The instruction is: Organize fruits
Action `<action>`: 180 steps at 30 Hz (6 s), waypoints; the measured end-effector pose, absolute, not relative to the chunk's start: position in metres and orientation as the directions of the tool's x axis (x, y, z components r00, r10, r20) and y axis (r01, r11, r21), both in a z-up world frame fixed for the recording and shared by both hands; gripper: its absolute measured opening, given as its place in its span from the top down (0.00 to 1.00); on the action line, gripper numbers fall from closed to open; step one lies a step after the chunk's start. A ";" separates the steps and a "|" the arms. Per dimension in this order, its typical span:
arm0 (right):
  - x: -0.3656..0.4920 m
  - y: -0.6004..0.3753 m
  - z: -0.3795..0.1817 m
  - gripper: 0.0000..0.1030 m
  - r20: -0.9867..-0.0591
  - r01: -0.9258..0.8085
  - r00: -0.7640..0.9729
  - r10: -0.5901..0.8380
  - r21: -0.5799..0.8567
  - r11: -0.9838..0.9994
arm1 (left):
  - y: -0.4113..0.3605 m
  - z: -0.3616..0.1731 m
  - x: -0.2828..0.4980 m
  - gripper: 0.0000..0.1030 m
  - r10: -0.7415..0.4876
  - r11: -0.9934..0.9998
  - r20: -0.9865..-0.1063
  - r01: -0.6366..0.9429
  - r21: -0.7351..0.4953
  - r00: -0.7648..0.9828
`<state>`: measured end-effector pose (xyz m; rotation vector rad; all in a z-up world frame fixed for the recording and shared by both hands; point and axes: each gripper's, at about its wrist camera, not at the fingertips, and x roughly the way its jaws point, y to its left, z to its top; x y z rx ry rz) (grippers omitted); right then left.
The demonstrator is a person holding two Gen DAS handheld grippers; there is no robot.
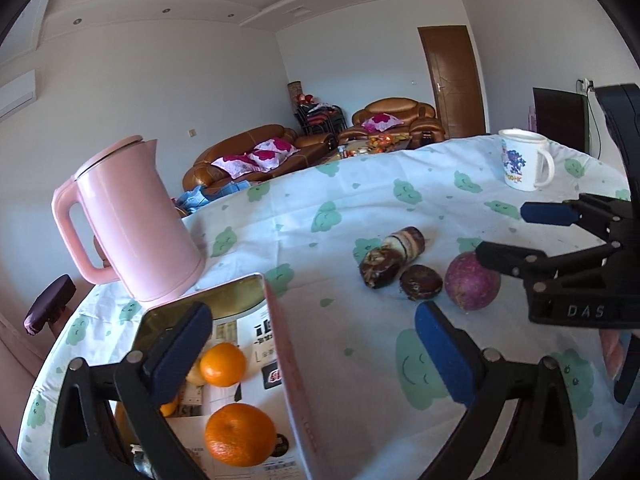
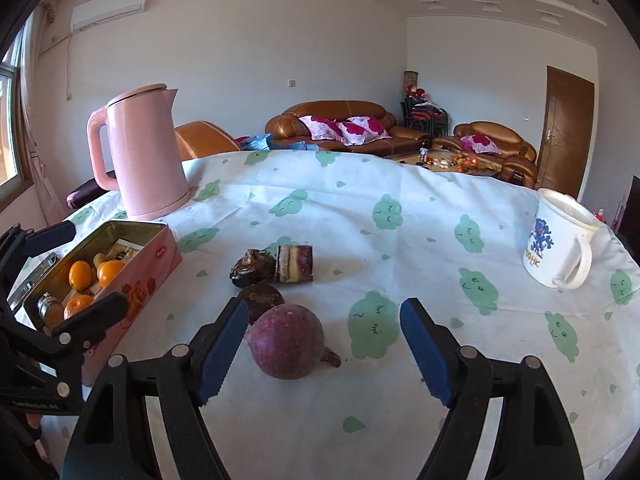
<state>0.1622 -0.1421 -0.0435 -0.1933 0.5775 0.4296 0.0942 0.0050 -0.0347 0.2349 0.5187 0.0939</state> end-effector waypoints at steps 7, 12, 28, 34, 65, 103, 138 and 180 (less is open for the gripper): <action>0.180 -0.123 -0.059 0.23 -0.659 -0.486 0.682 0.317 -0.086 0.869 | 0.003 -0.038 0.107 0.00 0.178 0.966 -0.493 -0.057 0.250 0.852; 0.195 -0.121 -0.071 0.28 -0.722 -0.522 0.593 0.357 -0.007 0.853 | 0.000 -0.039 0.114 0.00 0.175 0.967 -0.500 -0.054 0.247 0.848; 0.194 -0.161 -0.051 0.50 -0.621 -0.378 0.740 0.260 -0.064 0.923 | -0.033 -0.046 0.144 0.01 0.108 0.975 -0.581 0.029 0.222 0.807; 0.202 -0.182 -0.048 0.50 -0.610 -0.352 0.743 0.274 -0.009 0.936 | -0.036 -0.066 0.180 0.18 0.026 0.993 -0.698 0.063 0.102 0.716; 0.191 -0.177 -0.043 0.50 -0.572 -0.416 0.748 0.338 -0.007 0.909 | -0.048 -0.070 0.191 0.59 -0.053 0.990 -0.702 0.128 0.054 0.710; 0.165 -0.180 -0.030 0.50 -0.441 -0.449 0.808 0.389 -0.036 0.893 | -0.049 -0.049 0.162 0.59 -0.013 0.991 -0.556 0.086 0.106 0.831; 0.145 -0.183 -0.023 0.50 -0.351 -0.455 0.845 0.404 -0.072 0.888 | -0.049 -0.039 0.146 0.59 0.008 0.990 -0.467 0.060 0.130 0.884; 0.124 -0.188 -0.017 0.50 -0.268 -0.458 0.865 0.423 -0.081 0.885 | -0.042 -0.027 0.118 0.59 0.040 0.992 -0.329 0.002 0.127 0.943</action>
